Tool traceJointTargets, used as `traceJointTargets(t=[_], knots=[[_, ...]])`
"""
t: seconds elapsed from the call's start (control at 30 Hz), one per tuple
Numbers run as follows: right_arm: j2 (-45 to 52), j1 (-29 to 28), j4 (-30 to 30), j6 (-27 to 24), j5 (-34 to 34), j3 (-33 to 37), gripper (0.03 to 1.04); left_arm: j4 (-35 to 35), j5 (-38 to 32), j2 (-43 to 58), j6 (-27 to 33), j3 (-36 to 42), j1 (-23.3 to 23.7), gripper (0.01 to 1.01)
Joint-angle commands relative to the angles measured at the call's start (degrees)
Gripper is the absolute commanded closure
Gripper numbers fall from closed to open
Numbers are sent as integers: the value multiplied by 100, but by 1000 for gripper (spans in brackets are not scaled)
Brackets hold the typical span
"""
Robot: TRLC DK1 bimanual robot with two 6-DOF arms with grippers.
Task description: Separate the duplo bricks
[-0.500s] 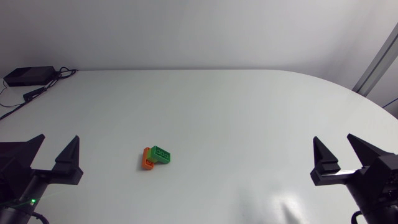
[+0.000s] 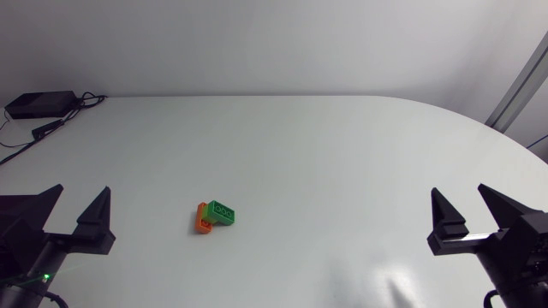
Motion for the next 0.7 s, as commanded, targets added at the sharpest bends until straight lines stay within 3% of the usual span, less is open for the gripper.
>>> traceJointTargets(t=[0.0,0.37,0.67], knots=[[-41,-10,-124,102,12,-209,72,23,11,-93,-110,-113,-39,44],[-49,139,-89,14,-59,-103,72,-135,-7,-111,39,169,146,44],[355,403,-343,137,-32,714,72,-364,-7,-23,30,626,93,74]])
